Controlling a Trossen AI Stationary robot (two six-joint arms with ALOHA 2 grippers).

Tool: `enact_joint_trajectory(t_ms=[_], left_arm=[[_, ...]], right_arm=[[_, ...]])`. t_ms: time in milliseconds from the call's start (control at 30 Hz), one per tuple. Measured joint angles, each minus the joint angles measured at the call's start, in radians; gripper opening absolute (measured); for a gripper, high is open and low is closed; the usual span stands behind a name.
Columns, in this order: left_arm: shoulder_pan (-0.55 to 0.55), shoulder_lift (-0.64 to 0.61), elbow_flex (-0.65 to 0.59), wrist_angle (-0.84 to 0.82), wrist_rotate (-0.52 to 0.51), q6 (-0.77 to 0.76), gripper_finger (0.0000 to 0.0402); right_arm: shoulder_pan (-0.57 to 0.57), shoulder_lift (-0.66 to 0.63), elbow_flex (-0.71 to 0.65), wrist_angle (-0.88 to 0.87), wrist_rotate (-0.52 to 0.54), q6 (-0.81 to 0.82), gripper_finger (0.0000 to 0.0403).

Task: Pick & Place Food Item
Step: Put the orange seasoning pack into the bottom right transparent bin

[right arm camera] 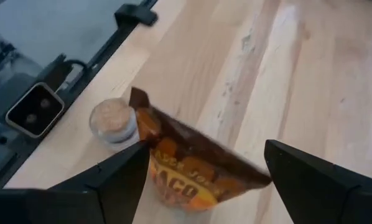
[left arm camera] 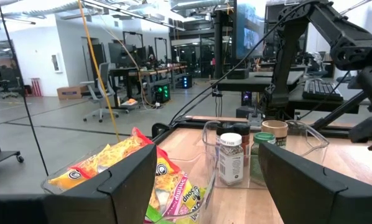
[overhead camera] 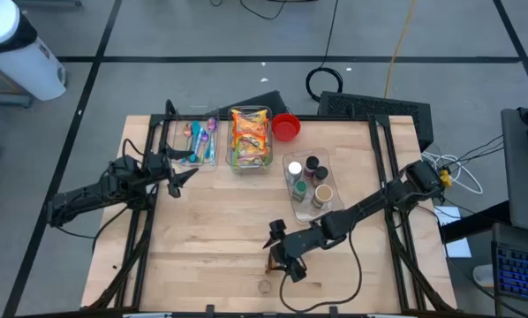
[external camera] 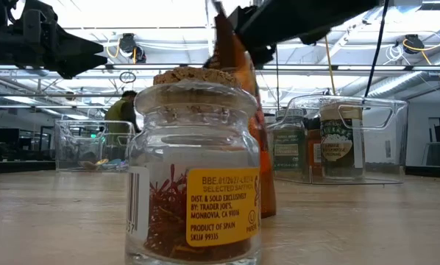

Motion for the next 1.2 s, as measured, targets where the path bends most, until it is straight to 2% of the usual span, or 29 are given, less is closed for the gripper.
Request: enact_joint_trajectory(t_ms=[67,200,267,567,767,1200], left_arm=[[0.0,0.0,0.0,0.0,0.0,0.0,0.0283],[0.0,0.0,0.0,0.0,0.0,0.0,0.0283],[0.0,0.0,0.0,0.0,0.0,0.0,0.0283],[0.0,0.0,0.0,0.0,0.0,0.0,0.0283],[0.0,0.0,0.0,0.0,0.0,0.0,0.0283],[0.0,0.0,0.0,0.0,0.0,0.0,0.0283]], right_arm=[[-0.004,-0.001,0.0,0.005,0.043,0.0,0.0303],[-0.005,-0.001,0.0,0.001,0.204,0.0,0.0286],[-0.007,-0.001,0.0,0.001,0.234,0.0,0.0278],[-0.008,-0.001,0.0,-0.007,0.124,0.053,0.0252],[-0.009,-0.001,0.0,-0.022,0.125,0.129,0.023],[-0.014,-0.001,0.0,-0.037,0.125,0.132,0.0136]])
